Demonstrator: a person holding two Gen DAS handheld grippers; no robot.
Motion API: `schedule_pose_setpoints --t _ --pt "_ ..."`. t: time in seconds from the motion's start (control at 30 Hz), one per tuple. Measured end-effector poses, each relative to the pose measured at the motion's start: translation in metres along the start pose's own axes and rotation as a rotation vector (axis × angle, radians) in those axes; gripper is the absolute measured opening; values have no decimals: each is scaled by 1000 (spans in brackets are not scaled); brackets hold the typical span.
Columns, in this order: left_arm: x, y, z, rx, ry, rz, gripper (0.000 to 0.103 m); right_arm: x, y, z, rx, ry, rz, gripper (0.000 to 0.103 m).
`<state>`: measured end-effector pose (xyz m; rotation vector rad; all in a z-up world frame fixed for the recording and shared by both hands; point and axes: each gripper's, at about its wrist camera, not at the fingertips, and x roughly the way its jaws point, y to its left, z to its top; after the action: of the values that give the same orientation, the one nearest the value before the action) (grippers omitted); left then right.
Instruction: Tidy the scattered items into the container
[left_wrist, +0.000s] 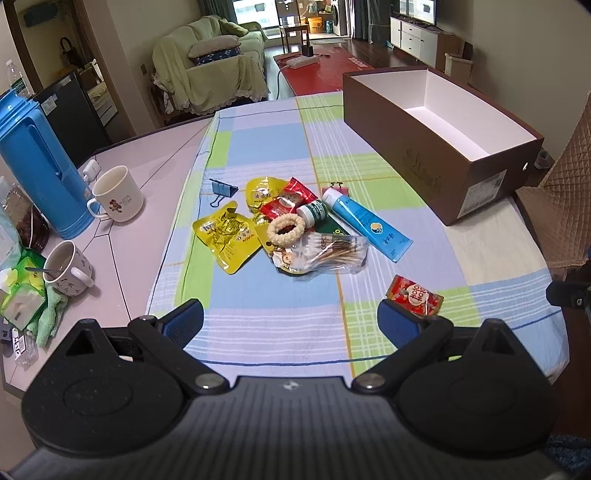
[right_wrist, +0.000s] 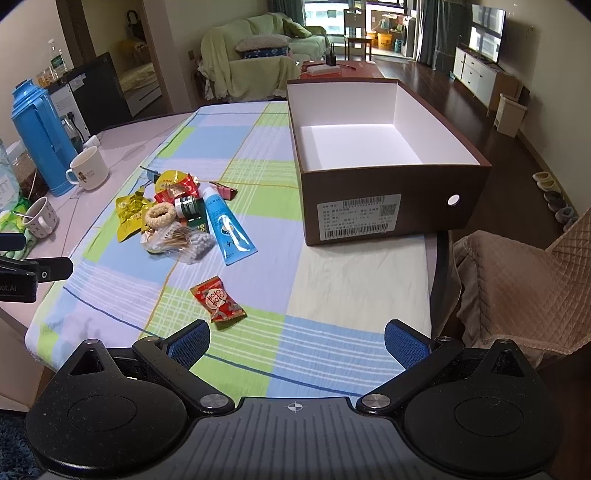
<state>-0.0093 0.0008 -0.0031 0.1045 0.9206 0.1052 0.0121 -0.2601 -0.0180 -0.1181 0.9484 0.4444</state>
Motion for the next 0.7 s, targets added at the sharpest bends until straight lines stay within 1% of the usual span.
schedule_pose_setpoints --t 0.43,0.7 --pt "0 -1 -6 3 6 -11 99 -2 1 -5 7 7 -5 103" --pt "-1 -2 -9 4 7 -16 99 -6 4 -6 -1 -4 -10 103"
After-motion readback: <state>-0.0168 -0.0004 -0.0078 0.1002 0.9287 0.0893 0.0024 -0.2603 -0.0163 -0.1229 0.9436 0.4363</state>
